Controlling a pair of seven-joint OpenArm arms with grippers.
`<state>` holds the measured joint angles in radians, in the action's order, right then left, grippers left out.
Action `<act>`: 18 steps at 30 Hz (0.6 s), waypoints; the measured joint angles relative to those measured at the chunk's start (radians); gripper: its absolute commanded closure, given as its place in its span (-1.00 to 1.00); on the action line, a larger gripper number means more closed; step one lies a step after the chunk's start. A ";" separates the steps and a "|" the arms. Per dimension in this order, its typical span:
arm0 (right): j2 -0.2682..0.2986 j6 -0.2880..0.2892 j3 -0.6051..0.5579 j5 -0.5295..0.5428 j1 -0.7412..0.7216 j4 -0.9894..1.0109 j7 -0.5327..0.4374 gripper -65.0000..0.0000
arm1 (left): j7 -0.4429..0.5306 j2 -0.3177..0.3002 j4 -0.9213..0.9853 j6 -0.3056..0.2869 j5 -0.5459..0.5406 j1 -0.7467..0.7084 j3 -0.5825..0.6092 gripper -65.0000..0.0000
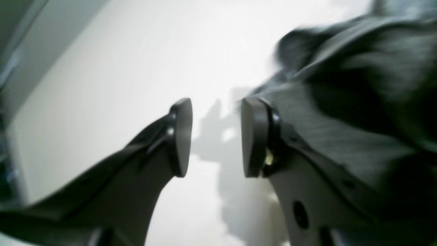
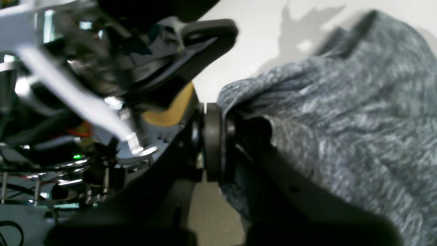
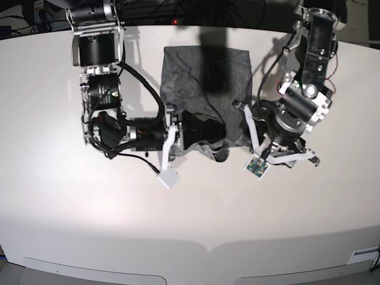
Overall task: Fold the T-shirt properly
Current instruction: 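Grasp the shirt end with the right gripper and fold it toward the left gripper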
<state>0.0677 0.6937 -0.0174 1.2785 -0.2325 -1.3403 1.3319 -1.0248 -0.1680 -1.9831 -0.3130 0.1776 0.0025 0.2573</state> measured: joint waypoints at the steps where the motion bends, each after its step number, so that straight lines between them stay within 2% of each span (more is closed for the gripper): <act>1: -0.016 0.000 -0.010 -0.036 -0.006 -0.002 -0.004 1.00 | 0.000 -0.019 0.000 0.020 0.017 0.000 0.000 0.31; 3: -0.055 0.000 -0.023 -0.103 -0.009 -0.002 -0.003 1.00 | -0.002 -0.049 0.000 0.051 0.042 0.000 0.000 0.31; 6: -0.115 0.000 -0.031 -0.188 -0.006 -0.001 0.004 1.00 | -0.007 -0.074 0.000 0.061 0.058 0.000 0.000 0.31; 10: -0.179 0.000 -0.030 -0.231 -0.006 -0.001 0.000 1.00 | -0.008 -0.096 0.000 0.063 0.051 0.000 0.001 0.31; 13: -0.204 0.000 -0.031 -0.237 -0.006 -0.001 0.002 1.00 | -0.008 -0.098 0.000 0.064 0.054 0.000 0.000 0.31; 16: -0.203 0.000 -0.046 -0.236 -0.006 -0.001 0.001 0.99 | -0.008 -0.098 0.000 0.063 0.050 0.000 0.001 0.31; 18: -0.202 0.000 -0.057 -0.237 -0.005 -0.001 0.000 0.56 | -0.008 -0.098 0.000 0.063 0.050 0.000 0.001 0.31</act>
<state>-0.1345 0.6937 -0.0742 1.0416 -0.2378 -1.3415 1.3323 -1.0325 -0.2657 -1.9831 -0.2497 0.2279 0.0025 0.2581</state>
